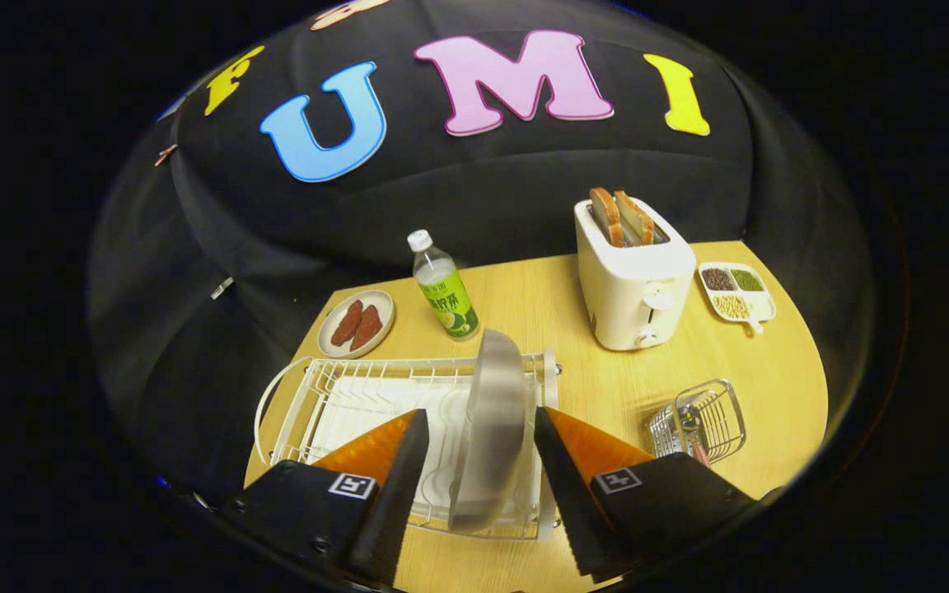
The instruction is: Take the plate from the dish rack, then take the spoon from the basket and place it into the plate.
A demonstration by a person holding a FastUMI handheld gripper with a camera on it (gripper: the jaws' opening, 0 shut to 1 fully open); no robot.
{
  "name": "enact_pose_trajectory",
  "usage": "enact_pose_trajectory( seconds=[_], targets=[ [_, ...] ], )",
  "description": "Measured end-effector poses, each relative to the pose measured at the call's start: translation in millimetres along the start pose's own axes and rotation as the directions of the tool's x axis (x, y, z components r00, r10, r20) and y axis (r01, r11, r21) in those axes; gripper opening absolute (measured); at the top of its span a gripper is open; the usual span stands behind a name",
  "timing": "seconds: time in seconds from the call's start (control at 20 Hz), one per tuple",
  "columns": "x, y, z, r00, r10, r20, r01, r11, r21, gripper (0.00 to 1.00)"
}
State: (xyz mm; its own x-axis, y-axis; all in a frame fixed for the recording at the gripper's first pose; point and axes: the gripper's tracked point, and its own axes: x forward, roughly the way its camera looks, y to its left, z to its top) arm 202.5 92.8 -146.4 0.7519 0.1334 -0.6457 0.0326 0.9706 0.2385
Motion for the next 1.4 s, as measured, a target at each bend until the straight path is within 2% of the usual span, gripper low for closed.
enact_pose_trajectory(
  seconds=[0.05, 0.1, 0.25, 0.3, 0.45, 0.65, 1.05, 1.4],
  targets=[
    [5, -5, -2, 1.000, -0.021, -0.017, 0.022, 1.000, 0.013, 0.74],
    [6, -6, -4, 0.999, -0.025, -0.034, 0.026, 0.999, 0.024, 0.61],
    [10, -7, -13, 0.997, -0.024, -0.076, 0.026, 0.999, 0.022, 0.45],
    [2, -11, -11, 0.996, -0.027, -0.085, 0.029, 0.999, 0.022, 0.46],
    [8, -13, -13, 0.992, -0.028, -0.120, 0.031, 0.999, 0.024, 0.42],
    [6, -17, -10, 0.991, -0.054, -0.125, 0.059, 0.998, 0.038, 0.32],
    [3, -20, 5, 0.987, -0.103, -0.126, 0.115, 0.989, 0.092, 0.31],
    [2, -19, 10, 0.980, -0.140, -0.144, 0.153, 0.985, 0.084, 0.31]
  ],
)
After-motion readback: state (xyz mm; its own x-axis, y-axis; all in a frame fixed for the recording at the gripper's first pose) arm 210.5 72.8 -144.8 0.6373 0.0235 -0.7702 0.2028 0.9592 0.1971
